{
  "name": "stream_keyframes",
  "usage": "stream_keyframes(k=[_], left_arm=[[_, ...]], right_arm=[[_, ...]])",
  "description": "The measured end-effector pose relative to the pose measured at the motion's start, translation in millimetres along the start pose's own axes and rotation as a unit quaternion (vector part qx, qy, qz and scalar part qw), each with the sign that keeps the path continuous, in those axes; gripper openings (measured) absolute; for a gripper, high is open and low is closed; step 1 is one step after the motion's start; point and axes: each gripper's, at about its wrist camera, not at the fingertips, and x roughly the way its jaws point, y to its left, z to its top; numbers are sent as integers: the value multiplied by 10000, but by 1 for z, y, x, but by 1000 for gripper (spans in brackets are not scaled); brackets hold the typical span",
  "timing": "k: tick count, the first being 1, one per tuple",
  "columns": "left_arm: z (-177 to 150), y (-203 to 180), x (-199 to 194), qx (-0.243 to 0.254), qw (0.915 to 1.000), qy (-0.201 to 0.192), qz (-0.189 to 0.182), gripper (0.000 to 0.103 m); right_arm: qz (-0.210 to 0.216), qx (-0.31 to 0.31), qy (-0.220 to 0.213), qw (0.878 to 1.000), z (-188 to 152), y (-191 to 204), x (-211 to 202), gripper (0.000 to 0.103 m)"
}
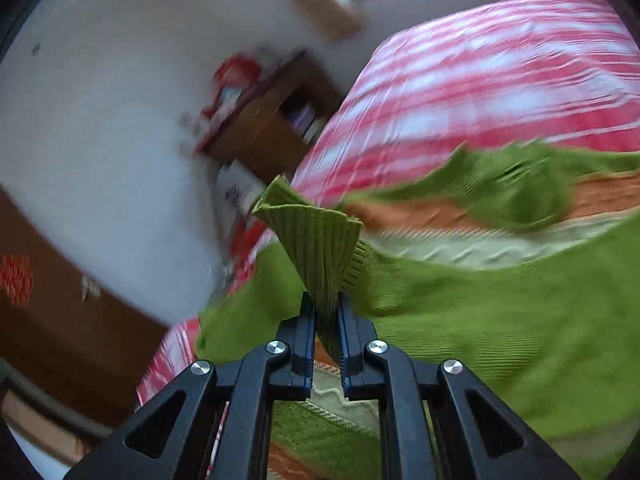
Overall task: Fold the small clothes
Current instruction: 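Lay the sleeve across the sweater body with the right gripper, release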
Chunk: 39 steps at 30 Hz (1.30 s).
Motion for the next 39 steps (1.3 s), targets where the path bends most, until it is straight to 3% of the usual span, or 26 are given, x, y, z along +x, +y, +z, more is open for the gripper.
stream_keyframes(k=[3,5,7,8,10,13,14,15,16,18,22,26,28,30,33,35,39], left_arm=[[0,0,0,8,10000,0,10,103],[0,-1,0,8,10000,-2,7,103],[0,-2,1,8,10000,-3,9,103],[0,-3,1,15,10000,-2,18,103],[0,-3,1,28,10000,4,41,103],[-1,-4,2,47,10000,16,69,103],[0,-5,2,56,9999,18,81,103],[0,-4,2,60,9999,22,89,103],[0,-3,3,68,9999,27,101,103],[-1,-4,3,81,9999,30,119,103],[-2,-5,5,100,9998,49,144,103],[-2,-6,5,137,9997,70,194,103],[-3,-5,5,134,9997,84,191,103],[-2,-5,5,134,9997,123,185,103],[3,-5,5,285,9987,320,266,103],[9,-1,0,364,9976,416,408,103],[33,44,-18,-101,9978,136,638,103]], right_arm=[[-101,-122,370,9992,-7,-1,34,14],[-106,-108,726,9972,-7,-2,51,24],[238,-63,931,9953,-6,-3,57,39],[397,-81,922,9949,-9,0,56,42],[602,-203,835,9945,-8,7,46,61],[949,-233,492,9940,-7,9,24,61],[842,-214,288,9958,-8,6,14,61],[501,-263,101,9983,-8,2,9,51],[253,-358,74,9990,-7,1,9,33],[-97,-557,326,9979,-12,-4,20,25],[-183,-580,837,9946,-40,-14,46,25],[-59,-425,698,9966,-43,-17,26,25],[-129,-411,424,9982,-37,-20,9,25],[-692,-664,-29,9954,-34,-24,-20,25],[-1627,-873,-521,9814,-35,-33,-57,25],[-2057,-965,-616,9719,-38,-45,-66,29],[-2618,-726,-540,9609,-49,-86,-67,68]])
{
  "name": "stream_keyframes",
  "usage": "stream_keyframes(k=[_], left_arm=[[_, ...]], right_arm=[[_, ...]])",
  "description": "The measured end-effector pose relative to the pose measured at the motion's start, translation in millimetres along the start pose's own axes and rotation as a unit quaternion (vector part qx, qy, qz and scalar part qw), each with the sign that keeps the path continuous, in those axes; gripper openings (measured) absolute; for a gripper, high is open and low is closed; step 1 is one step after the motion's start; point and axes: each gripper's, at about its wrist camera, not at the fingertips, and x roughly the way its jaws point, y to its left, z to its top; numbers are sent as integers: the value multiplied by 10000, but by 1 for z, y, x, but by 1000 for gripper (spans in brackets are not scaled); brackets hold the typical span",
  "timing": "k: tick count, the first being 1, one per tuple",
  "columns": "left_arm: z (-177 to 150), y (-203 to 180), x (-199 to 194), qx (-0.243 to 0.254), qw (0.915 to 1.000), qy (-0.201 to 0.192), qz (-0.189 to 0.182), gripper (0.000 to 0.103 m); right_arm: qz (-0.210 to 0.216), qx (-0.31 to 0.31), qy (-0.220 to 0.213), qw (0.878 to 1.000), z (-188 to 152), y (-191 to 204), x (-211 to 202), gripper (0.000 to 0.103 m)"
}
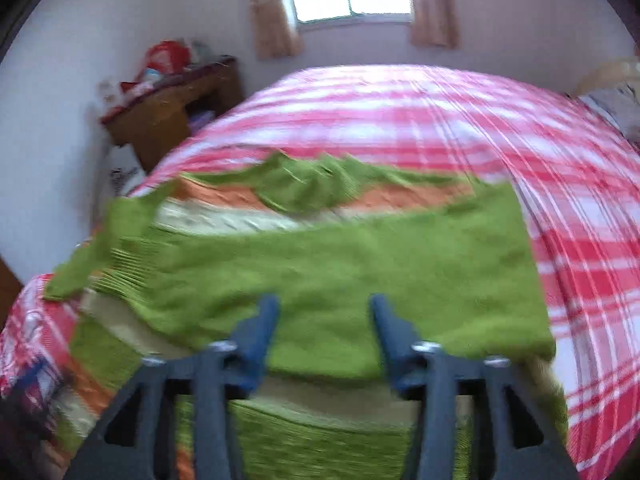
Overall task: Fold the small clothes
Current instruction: 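Lay the sleeve across the sweater body with the right gripper, release, then grasp the other green sleeve cuff with the left gripper and fold it across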
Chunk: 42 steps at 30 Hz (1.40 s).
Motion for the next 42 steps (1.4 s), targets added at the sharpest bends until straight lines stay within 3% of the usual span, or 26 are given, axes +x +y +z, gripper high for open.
stream_keyframes(k=[5,9,11,14,18,20,21,22,23,26,30,32,34,37,39,42], left_arm=[[60,94,20,-778,9956,-69,510,103],[111,151,66,-885,9854,70,1452,101],[126,169,98,-755,9772,289,1961,90],[128,181,139,-558,9653,831,2411,73],[115,192,185,-633,9479,1575,2694,73],[109,189,195,-588,9452,1721,2710,72],[107,183,197,-463,9439,1714,2783,67],[105,181,199,-395,9431,1753,2798,52],[104,181,202,-397,9425,1843,2759,32],[100,193,203,-741,9452,2001,2470,11],[103,199,193,-1086,9519,1783,2244,6],[108,194,179,-1113,9582,1445,2206,5],[119,177,157,-1073,9703,928,1961,5],[138,123,114,-699,9893,135,1277,5],[144,79,84,-354,9966,-318,674,5],[142,6,47,262,9960,-806,-267,5]], right_arm=[[200,99,-52,9997,-7,-13,-1,71],[167,63,-57,9998,-11,-15,-1,71],[183,75,-77,9998,-13,-11,4,71],[185,76,-83,9998,-14,-9,2,71],[164,55,-83,9998,-14,-9,3,72],[160,51,-83,9998,-14,-9,3,72],[169,60,-85,9998,-14,-9,2,72],[183,72,-90,9998,-14,-10,2,72],[202,89,-94,9997,-14,-11,2,72],[267,143,-114,9995,-14,-13,2,72],[365,227,-149,9990,-15,-16,1,72],[398,253,-157,9988,-15,-17,0,72],[440,284,-172,9985,-15,-18,0,72],[517,354,-195,9978,-15,-21,-1,72],[555,391,-207,9975,-15,-22,-1,72],[605,438,-227,9970,-16,-23,-1,72]])
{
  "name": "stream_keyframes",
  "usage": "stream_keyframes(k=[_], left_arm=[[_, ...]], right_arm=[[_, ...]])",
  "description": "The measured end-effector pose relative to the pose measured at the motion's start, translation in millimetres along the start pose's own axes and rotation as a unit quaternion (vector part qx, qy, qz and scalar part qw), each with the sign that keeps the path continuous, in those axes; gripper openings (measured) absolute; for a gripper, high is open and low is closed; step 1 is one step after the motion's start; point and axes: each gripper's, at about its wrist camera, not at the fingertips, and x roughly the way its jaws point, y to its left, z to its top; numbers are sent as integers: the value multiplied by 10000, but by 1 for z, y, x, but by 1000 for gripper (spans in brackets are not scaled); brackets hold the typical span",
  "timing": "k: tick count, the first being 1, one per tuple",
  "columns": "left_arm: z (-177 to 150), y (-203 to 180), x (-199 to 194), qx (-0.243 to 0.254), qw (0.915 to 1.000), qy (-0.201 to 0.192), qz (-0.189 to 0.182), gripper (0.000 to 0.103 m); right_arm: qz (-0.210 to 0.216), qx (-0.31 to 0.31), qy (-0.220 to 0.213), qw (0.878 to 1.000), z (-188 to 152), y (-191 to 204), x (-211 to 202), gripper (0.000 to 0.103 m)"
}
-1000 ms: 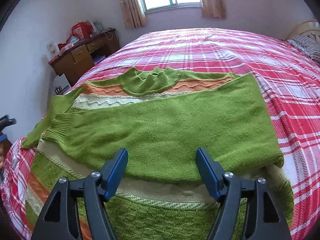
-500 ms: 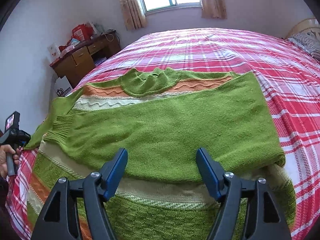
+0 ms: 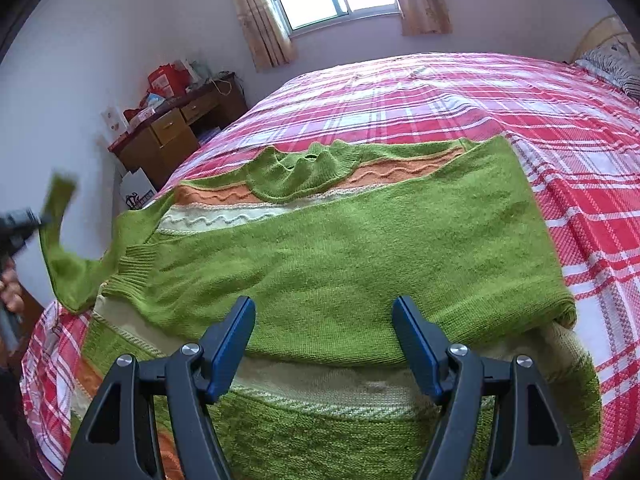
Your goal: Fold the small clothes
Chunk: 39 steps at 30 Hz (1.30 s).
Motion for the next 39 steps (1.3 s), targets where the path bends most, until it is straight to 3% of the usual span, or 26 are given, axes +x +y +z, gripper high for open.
stream_keyframes(k=[3,5,8,12,16,18,20,22,23,28,30,32,36,38,39], left_arm=[[-16,-66,-16,321,9951,-43,-933,6],[-42,-109,-11,471,9898,246,-1324,6],[-86,-147,8,606,9834,790,-1516,6],[-146,-173,33,773,9782,1451,-1266,6],[-161,-170,30,978,9753,1637,-1115,8],[-158,-164,19,1121,9736,1620,-1150,19],[-156,-156,6,1165,9723,1620,-1215,54],[-154,-142,-7,1072,9777,1414,-1121,81],[-156,-130,-12,988,9815,1268,-1035,88],[-177,-77,-22,510,9916,1096,-457,89],[-189,-64,-21,359,9934,1060,-260,88],[-195,-64,-23,344,9954,846,-284,89],[-197,-70,-16,456,9943,883,-380,101],[-198,-74,-14,550,9939,878,-373,103],[-198,-75,-12,560,9938,885,-366,103]], right_arm=[[60,53,-21,10000,0,-2,-1,72],[98,91,-34,9999,0,-3,-1,72],[158,150,-56,9997,-1,-5,-2,72],[254,239,-84,9994,0,-9,-4,72],[331,308,-101,9989,-1,-11,-5,72],[345,322,-102,9988,-1,-12,-4,72],[347,324,-98,9988,0,-12,-4,72],[354,338,-93,9988,0,-13,-4,72],[388,367,-84,9985,0,-15,-4,72],[670,788,119,9946,11,-23,-7,72],[1123,845,24,9901,22,-11,-14,72],[1225,738,13,9897,30,4,-12,72],[656,234,545,9961,36,40,35,71],[424,69,605,9972,31,50,50,61],[198,-176,456,9986,30,59,52,47]])
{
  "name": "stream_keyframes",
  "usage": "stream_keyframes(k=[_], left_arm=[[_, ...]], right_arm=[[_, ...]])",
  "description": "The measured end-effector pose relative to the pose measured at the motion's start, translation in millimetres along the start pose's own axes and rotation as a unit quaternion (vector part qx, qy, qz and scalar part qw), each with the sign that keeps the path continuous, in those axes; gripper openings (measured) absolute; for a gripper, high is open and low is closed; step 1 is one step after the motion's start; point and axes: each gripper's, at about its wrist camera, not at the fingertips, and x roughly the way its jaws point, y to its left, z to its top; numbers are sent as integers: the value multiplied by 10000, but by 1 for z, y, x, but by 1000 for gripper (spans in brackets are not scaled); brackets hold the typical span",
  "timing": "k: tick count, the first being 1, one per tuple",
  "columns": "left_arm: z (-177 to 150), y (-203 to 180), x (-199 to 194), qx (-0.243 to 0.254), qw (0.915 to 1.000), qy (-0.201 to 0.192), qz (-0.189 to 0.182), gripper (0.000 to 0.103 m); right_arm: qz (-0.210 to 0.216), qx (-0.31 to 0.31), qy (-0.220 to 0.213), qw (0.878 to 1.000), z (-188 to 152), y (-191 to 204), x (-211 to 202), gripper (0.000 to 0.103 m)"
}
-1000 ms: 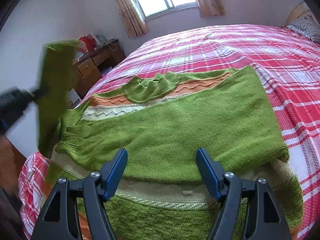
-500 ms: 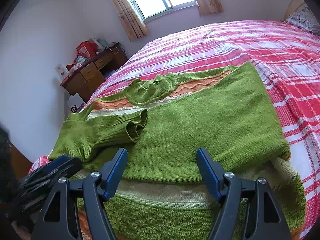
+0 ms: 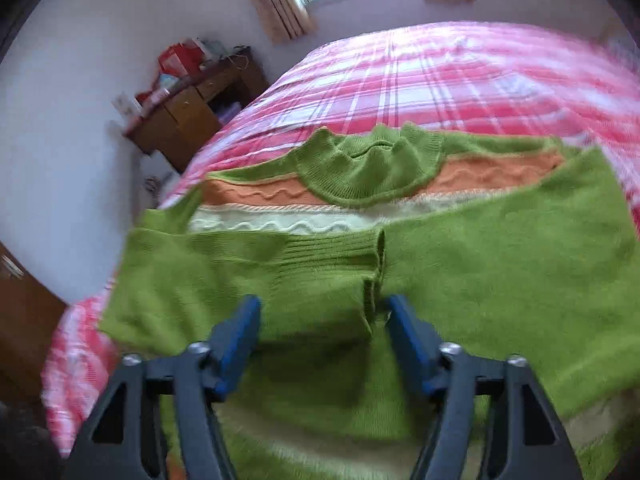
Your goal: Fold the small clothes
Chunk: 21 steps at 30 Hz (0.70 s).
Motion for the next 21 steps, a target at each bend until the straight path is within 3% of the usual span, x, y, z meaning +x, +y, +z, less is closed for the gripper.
stream_keyframes(k=[1,4,6,12,17,21], left_arm=[[0,1,0,-11,10000,-12,-9,103],[-1,2,0,-39,10000,-45,-38,103],[-2,3,-3,-58,9999,-53,-64,103],[-5,8,-6,-66,9999,-48,-85,103],[-4,7,-7,-42,10000,-40,-50,103],[-5,5,-7,-8,10000,-27,2,103]], right_arm=[[-99,-159,4,9998,0,5,2,32],[-129,-364,72,9992,4,9,5,9],[-179,-493,41,9986,7,13,-1,8],[-336,-969,-756,9918,29,15,-60,8],[-769,-1006,-1084,9860,38,-24,-97,8],[-1326,-888,-936,9827,27,-73,-93,8]])
